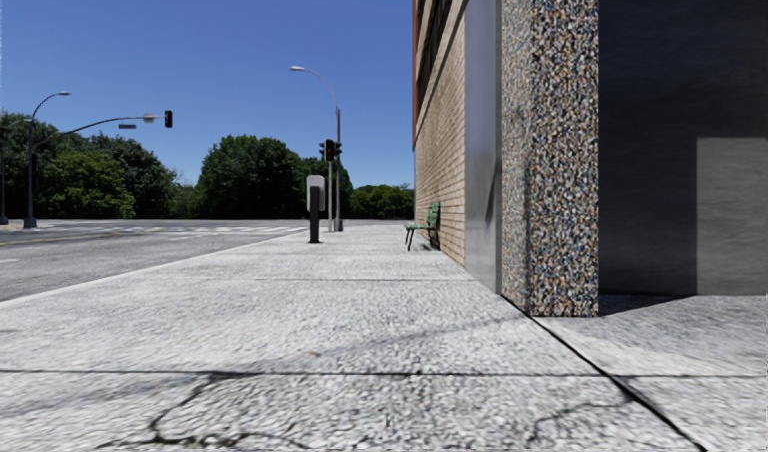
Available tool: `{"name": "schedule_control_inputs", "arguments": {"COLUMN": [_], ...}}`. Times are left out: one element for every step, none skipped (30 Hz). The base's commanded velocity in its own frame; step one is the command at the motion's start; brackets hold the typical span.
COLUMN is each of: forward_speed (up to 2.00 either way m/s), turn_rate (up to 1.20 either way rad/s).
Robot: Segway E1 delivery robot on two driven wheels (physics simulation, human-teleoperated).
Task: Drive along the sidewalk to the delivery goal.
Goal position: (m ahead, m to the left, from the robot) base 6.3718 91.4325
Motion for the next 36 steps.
{"name": "schedule_control_inputs", "arguments": {"forward_speed": [2.00, 2.00, 2.00, 2.00, 2.00, 2.00, 2.00, 2.00, 2.00, 2.00, 2.00, 2.00, 2.00, 2.00, 2.00, 2.00, 2.00, 2.00, 2.00, 2.00, 2.00, 2.00, 2.00, 2.00, 2.00, 2.00, 2.00, 2.00, 2.00, 2.00, 2.00, 2.00, 2.00, 2.00, 2.00, 2.00], "turn_rate": [0.19, 0.19, 0.19, 0.19, 0.19, 0.19, 0.19, 0.16, 0.06, 0.06, 0.00, 0.00, 0.00, 0.00, 0.00, 0.00, 0.00, 0.00, 0.00, 0.00, 0.00, 0.00, 0.00, 0.00, 0.00, 0.02, 0.07, 0.09, 0.09, 0.10, 0.10, 0.10, 0.10, 0.10, 0.10, 0.10]}}
